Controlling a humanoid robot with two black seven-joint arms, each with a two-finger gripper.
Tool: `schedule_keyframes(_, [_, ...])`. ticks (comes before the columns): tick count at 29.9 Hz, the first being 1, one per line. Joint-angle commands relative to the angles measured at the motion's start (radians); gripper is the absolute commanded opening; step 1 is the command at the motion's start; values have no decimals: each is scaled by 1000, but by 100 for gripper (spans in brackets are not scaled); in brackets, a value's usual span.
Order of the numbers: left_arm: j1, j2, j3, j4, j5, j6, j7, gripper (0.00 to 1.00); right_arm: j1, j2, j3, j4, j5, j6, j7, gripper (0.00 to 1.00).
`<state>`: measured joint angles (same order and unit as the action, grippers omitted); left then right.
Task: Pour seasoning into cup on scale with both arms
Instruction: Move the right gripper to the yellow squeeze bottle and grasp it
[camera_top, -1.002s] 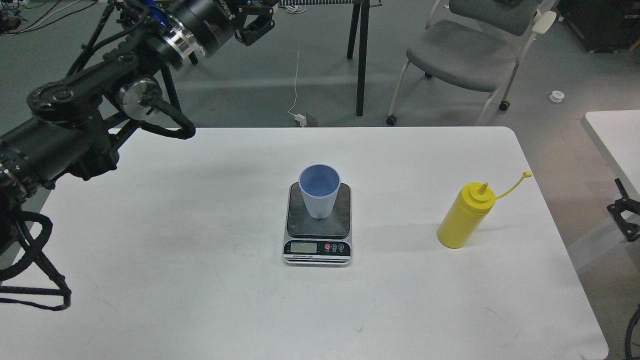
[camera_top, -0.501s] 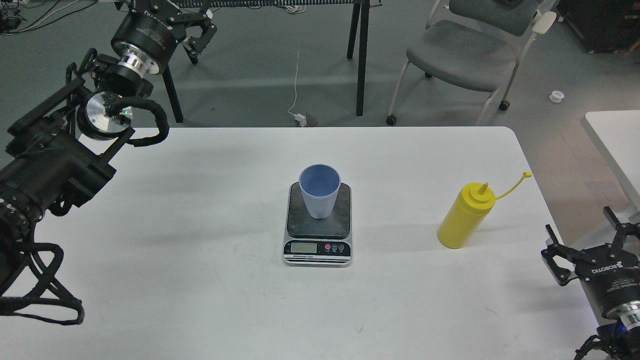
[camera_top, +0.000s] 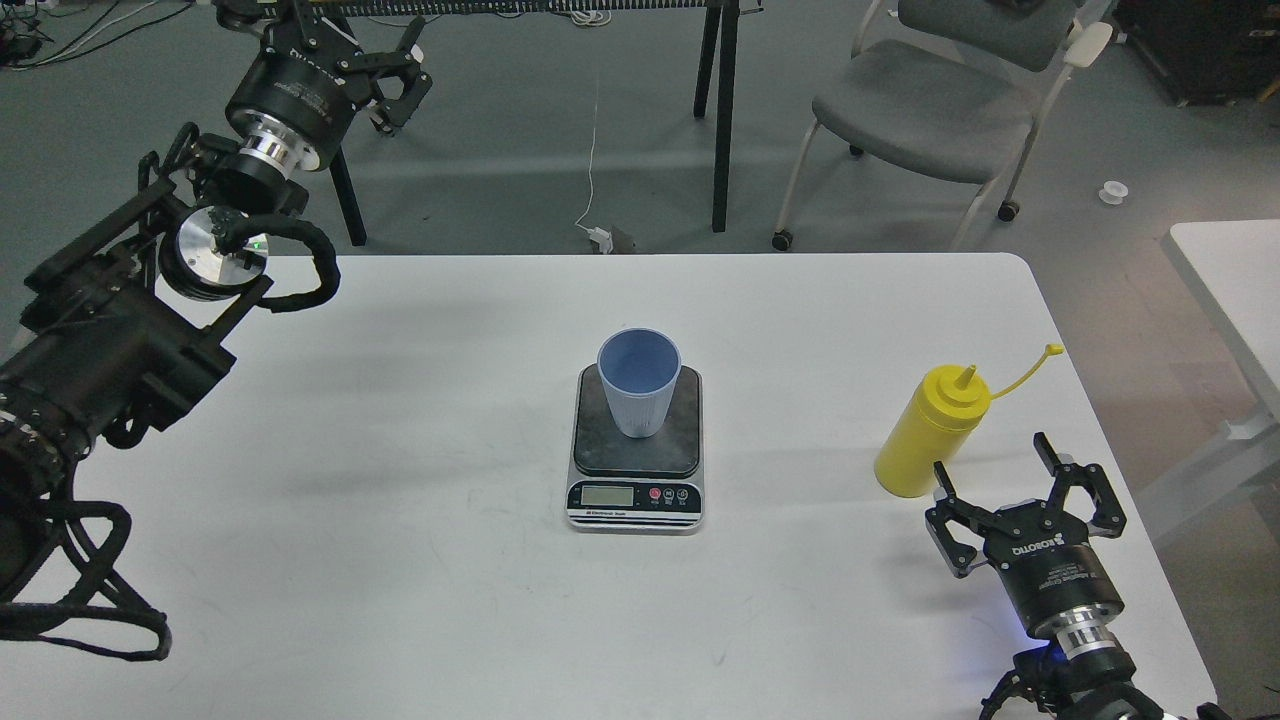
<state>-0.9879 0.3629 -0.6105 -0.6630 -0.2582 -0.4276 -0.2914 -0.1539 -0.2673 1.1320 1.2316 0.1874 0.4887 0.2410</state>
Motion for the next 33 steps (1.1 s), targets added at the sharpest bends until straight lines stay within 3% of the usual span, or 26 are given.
schedule_keyframes(1, [0, -1, 0, -1, 1, -2, 0, 100, 49, 23, -9, -52, -6, 0, 3, 99])
schedule_keyframes(13, [0, 7, 1, -4, 2, 1, 0, 100, 105, 92, -37, -167, -6, 0, 40, 98])
schedule_keyframes(18, [-1, 7, 2, -6, 2, 3, -2, 100, 151, 132, -51, -207, -5, 0, 49, 93])
schedule_keyframes(21, [-1, 7, 0, -6, 2, 3, -2, 100, 177, 132, -54, -211, -5, 0, 67, 86])
schedule_keyframes(27, [-3, 11, 0, -6, 2, 4, -3, 100, 218, 132, -67, -233, -8, 0, 69, 50])
schedule_keyframes(33, [-3, 38, -2, -7, 1, 4, -2, 100, 218, 114, -51, -199, -8, 0, 69, 46])
